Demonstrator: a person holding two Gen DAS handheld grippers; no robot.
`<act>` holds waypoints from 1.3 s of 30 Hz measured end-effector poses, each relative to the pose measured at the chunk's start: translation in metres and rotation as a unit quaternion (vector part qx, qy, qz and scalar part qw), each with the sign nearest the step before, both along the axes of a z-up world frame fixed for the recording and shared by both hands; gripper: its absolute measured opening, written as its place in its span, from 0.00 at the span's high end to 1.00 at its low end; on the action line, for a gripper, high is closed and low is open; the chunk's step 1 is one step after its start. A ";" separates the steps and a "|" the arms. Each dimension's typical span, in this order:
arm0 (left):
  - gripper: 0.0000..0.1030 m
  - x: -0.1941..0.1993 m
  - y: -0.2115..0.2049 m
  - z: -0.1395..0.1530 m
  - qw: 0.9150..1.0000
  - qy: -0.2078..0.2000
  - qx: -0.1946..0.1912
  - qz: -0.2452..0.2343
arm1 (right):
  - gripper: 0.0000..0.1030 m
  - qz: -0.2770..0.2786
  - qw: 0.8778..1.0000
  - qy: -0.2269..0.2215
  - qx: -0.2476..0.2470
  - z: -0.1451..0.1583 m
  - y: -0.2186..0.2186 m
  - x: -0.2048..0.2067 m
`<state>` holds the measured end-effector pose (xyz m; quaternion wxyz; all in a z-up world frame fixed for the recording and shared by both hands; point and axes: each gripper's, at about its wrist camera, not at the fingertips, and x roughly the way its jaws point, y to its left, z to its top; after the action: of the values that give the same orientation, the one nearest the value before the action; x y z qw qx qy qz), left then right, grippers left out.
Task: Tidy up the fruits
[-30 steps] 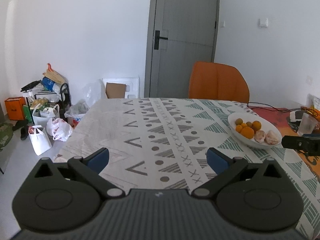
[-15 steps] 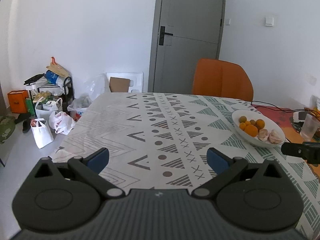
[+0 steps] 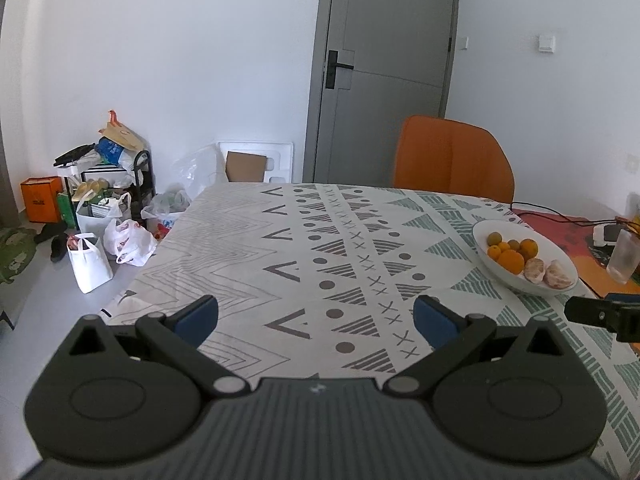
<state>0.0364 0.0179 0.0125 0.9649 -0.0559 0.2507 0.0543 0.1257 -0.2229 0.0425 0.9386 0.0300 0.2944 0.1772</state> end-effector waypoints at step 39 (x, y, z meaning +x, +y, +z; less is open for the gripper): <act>0.00 0.004 -0.001 -0.004 1.000 0.006 0.002 -0.003 | 0.00 -0.008 1.000 0.001 0.000 -0.001 0.000 0.000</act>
<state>0.0406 0.0171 0.0086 0.9636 -0.0527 0.2570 0.0519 0.1260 -0.2227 0.0413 0.9399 0.0322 0.2947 0.1694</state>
